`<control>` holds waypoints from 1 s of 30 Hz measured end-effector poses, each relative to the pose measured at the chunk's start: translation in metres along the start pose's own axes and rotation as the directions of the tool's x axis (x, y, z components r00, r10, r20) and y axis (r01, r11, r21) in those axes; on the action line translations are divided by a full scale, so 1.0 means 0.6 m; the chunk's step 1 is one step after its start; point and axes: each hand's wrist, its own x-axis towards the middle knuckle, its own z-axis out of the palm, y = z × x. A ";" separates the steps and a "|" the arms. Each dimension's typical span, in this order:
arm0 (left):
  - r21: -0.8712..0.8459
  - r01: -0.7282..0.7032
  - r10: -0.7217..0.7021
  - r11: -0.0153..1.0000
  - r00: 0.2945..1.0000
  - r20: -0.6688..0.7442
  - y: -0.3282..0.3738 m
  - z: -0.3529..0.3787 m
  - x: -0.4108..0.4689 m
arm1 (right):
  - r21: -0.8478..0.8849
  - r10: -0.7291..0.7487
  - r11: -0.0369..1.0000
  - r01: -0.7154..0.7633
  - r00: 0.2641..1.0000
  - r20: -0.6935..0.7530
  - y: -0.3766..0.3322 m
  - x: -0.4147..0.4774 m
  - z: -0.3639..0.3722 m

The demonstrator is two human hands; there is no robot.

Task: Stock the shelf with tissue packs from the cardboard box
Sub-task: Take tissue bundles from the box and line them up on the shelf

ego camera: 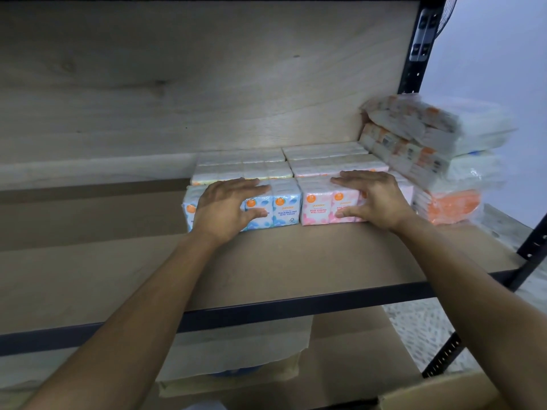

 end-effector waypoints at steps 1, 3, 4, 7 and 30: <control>-0.005 0.005 -0.005 1.000 1.000 0.002 -0.001 0.000 0.001 | 0.004 0.000 1.000 0.000 1.000 -0.002 0.002 0.002 0.002; -0.013 0.010 -0.009 1.000 1.000 0.014 -0.001 0.000 0.003 | 0.015 0.001 1.000 -0.001 1.000 -0.004 0.006 0.005 0.005; -0.015 0.009 -0.008 1.000 1.000 0.019 -0.002 0.000 0.004 | 0.018 0.001 1.000 -0.001 1.000 -0.005 0.008 0.006 0.007; -0.010 0.004 -0.004 1.000 1.000 0.017 -0.003 0.000 0.007 | 0.020 -0.002 1.000 0.002 1.000 -0.004 0.014 0.010 0.008; 0.007 0.041 -0.041 0.999 0.998 0.052 -0.001 0.003 0.014 | -0.034 0.073 0.997 -0.072 0.997 0.040 -0.004 0.014 0.005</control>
